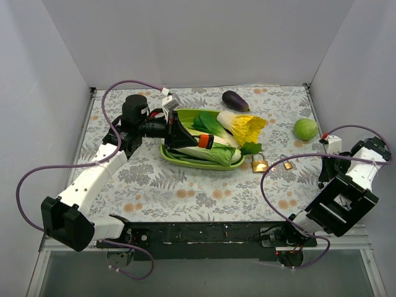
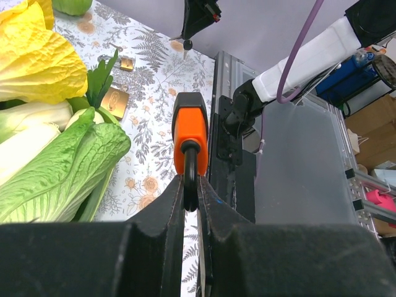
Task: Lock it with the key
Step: Place the key at the corner of the board.
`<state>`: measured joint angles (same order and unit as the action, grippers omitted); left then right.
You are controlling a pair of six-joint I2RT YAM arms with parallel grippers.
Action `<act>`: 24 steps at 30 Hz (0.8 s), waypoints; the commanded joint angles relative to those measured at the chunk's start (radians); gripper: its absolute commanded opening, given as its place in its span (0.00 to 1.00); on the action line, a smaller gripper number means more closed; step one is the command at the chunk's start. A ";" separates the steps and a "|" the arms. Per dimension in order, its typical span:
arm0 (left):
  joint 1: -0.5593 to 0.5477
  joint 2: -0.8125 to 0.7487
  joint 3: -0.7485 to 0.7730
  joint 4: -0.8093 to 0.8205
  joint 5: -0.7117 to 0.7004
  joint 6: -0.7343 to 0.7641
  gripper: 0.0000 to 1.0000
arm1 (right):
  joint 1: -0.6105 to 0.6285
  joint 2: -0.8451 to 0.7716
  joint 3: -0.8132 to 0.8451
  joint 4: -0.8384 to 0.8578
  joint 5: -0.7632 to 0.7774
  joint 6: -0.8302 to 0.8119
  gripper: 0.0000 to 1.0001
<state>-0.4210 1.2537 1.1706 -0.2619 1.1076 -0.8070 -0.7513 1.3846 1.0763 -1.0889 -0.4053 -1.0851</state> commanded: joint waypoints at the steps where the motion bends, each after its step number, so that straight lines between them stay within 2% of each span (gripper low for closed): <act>1: 0.002 0.009 0.058 0.001 0.011 -0.004 0.00 | -0.003 -0.016 -0.054 0.180 0.031 0.053 0.01; 13: 0.001 0.033 0.072 -0.016 0.009 -0.024 0.00 | 0.000 0.062 -0.133 0.316 0.063 0.120 0.01; 24: 0.001 0.015 0.049 -0.025 0.000 -0.015 0.00 | 0.075 0.091 -0.173 0.356 0.054 0.143 0.01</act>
<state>-0.4210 1.3014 1.1965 -0.2928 1.0996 -0.8276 -0.7078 1.4631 0.9127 -0.7555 -0.3397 -0.9569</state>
